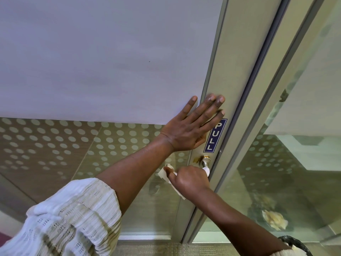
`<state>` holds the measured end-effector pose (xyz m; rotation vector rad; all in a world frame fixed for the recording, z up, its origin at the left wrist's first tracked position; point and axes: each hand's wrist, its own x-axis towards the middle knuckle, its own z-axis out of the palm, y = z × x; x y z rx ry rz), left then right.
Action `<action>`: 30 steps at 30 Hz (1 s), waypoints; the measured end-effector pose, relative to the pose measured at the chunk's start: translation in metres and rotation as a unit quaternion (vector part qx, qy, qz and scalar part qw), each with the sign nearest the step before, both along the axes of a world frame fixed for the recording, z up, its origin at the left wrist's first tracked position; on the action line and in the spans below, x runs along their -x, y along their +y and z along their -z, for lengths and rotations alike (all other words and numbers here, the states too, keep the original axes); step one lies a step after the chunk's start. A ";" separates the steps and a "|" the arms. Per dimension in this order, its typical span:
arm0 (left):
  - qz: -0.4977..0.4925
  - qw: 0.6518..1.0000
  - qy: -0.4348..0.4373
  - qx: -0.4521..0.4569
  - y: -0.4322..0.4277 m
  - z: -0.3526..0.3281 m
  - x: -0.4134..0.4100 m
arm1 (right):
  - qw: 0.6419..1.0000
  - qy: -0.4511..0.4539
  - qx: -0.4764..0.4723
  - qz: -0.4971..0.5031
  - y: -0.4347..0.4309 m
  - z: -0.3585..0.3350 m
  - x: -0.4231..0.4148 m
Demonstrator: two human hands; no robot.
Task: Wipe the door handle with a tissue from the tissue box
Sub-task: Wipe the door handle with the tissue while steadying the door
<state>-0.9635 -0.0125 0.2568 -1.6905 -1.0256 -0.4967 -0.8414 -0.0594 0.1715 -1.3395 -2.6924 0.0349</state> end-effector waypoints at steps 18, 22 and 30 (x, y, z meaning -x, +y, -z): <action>-0.006 1.000 -0.005 0.007 0.000 0.000 0.000 | 0.999 0.012 -0.030 0.033 -0.022 0.017 0.043; -0.003 1.000 -0.001 0.011 -0.002 -0.001 0.001 | 0.987 0.126 -0.082 -0.050 -0.021 0.014 0.025; 0.000 1.000 0.001 0.007 -0.001 -0.001 0.001 | 0.956 0.077 -0.188 -0.210 0.023 0.045 -0.059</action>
